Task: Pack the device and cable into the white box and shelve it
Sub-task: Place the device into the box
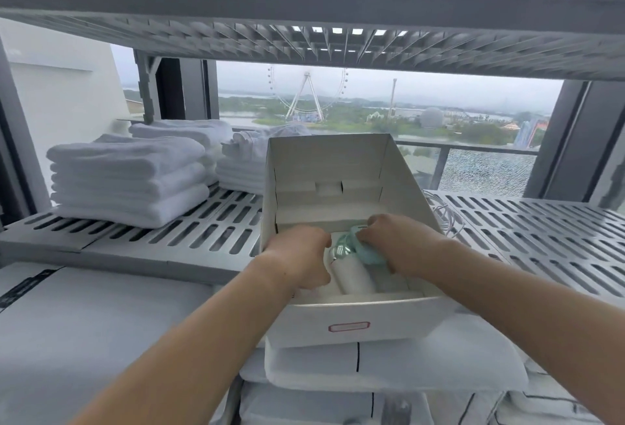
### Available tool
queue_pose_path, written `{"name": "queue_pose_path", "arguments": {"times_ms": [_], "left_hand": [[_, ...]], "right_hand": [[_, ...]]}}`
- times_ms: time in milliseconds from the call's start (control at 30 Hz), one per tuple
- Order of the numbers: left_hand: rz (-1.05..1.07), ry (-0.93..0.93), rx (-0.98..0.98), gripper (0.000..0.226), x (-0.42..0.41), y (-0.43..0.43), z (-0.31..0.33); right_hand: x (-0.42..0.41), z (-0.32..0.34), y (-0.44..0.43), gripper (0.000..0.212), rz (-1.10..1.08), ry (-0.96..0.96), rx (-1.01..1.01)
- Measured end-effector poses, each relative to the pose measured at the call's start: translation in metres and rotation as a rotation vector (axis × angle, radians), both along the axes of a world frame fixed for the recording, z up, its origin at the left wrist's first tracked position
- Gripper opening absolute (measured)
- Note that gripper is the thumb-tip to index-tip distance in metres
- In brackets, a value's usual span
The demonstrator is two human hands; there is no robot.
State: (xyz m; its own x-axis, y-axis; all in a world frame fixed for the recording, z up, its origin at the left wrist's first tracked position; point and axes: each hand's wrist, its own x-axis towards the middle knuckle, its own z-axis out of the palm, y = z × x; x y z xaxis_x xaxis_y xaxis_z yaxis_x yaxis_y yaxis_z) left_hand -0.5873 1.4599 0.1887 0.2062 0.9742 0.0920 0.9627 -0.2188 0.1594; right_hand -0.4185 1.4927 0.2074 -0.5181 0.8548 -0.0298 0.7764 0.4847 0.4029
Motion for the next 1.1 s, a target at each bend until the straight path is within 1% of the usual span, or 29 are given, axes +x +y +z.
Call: {"name": "queue_pose_path", "arguments": {"times_ms": [67, 133, 200, 233, 300, 367, 500, 667, 733, 900, 967, 1100], "left_hand": [[-0.028, -0.024, -0.023, 0.055, -0.001, 0.001, 0.002], [-0.047, -0.042, -0.04, 0.055, 0.0, 0.002, 0.003], [-0.05, -0.066, -0.05, 0.054, 0.001, 0.005, 0.005], [-0.048, -0.077, -0.05, 0.053, 0.001, 0.007, 0.007], [-0.046, -0.073, -0.035, 0.051, 0.003, 0.014, 0.013], [-0.044, -0.051, -0.018, 0.049, 0.005, 0.023, 0.022], [-0.03, -0.114, 0.016, 0.039, 0.005, 0.038, 0.043], [-0.054, -0.161, 0.18, 0.031, 0.011, 0.043, 0.07], [-0.091, -0.187, 0.232, 0.029, 0.021, 0.038, 0.082], [-0.242, -0.216, 0.316, 0.026, 0.083, 0.025, 0.09], [-0.266, -0.224, 0.328, 0.027, 0.114, 0.025, 0.086], [-0.251, -0.197, 0.346, 0.031, 0.169, 0.032, 0.083]], "right_hand": [[0.001, 0.0, 0.002, 0.033, -0.002, -0.137, -0.049], [0.003, 0.001, 0.006, 0.025, -0.002, -0.149, -0.071], [0.003, 0.004, 0.01, 0.019, -0.003, -0.081, -0.085], [0.004, 0.006, 0.012, 0.02, -0.004, -0.022, -0.097], [0.004, 0.011, 0.018, 0.031, 0.001, 0.109, -0.1], [0.005, 0.017, 0.025, 0.039, 0.043, 0.195, -0.046], [0.009, 0.036, 0.037, 0.033, 0.068, 0.402, 0.045], [0.031, 0.062, 0.039, 0.025, 0.114, 0.704, 0.196], [0.047, 0.069, 0.034, 0.023, 0.156, 0.793, 0.263], [0.099, 0.07, 0.026, 0.023, 0.212, 0.906, 0.404], [0.122, 0.064, 0.031, 0.025, 0.207, 0.909, 0.405], [0.167, 0.049, 0.054, 0.029, 0.229, 0.859, 0.346]]}}
